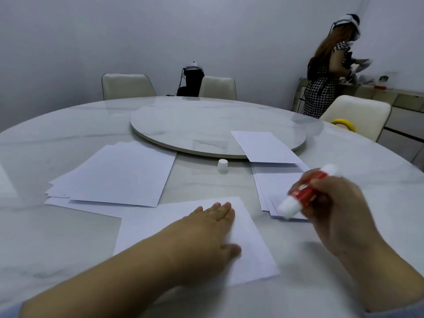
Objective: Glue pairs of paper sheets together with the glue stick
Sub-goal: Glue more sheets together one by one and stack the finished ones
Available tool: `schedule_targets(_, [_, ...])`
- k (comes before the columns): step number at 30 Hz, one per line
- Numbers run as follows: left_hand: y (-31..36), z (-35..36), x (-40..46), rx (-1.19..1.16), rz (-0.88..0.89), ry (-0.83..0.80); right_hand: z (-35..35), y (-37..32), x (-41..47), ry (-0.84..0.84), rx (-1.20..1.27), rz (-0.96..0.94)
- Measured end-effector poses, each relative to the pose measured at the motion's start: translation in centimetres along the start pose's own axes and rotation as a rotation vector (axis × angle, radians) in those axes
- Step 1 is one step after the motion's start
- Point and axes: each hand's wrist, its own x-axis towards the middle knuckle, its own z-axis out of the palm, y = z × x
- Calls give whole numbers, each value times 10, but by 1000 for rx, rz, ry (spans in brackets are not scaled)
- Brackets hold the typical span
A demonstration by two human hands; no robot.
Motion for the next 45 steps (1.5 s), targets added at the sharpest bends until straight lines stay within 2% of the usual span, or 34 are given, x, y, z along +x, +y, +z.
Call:
schedule_targets(2, [3, -2, -8, -12, 147, -117, -10, -2, 7, 147, 243, -10])
schedule_targets(4, [15, -2, -3, 0, 265, -249, -15, -3, 12, 225, 323, -6])
schedule_targets(6, [25, 2, 9, -67, 218, -317, -16, 0, 14, 249, 321, -7])
schedule_targets(7, [29, 2, 10, -146, 134, -262, -15, 1, 14, 244, 310, -12])
schedule_targets(9, [24, 3, 7, -213, 54, 10, -14, 3, 13, 219, 272, -30])
schedule_targets(11, [11, 4, 0, -46, -12, 213, -12, 5, 10, 186, 206, -49])
schedule_targets(13, [-3, 0, -4, 116, -137, 158, -9, 6, 7, 142, 100, -80])
schedule_targets(16, [-13, -15, 3, -37, -184, 21, 4, 4, 4, 47, -94, -165])
schedule_targets(20, [-15, -17, 14, -162, -232, 175, 30, 4, 18, -84, -370, -205])
schedule_targets(25, [-13, 0, 27, -44, -226, 151, 59, 22, 46, -171, -626, -158])
schedule_targets(33, [-15, 5, 28, -3, -187, 155, 66, 39, 56, -269, -688, -158])
schedule_targets(45, [-16, 4, 28, -21, -195, 117, 43, 4, 5, -345, -857, -173])
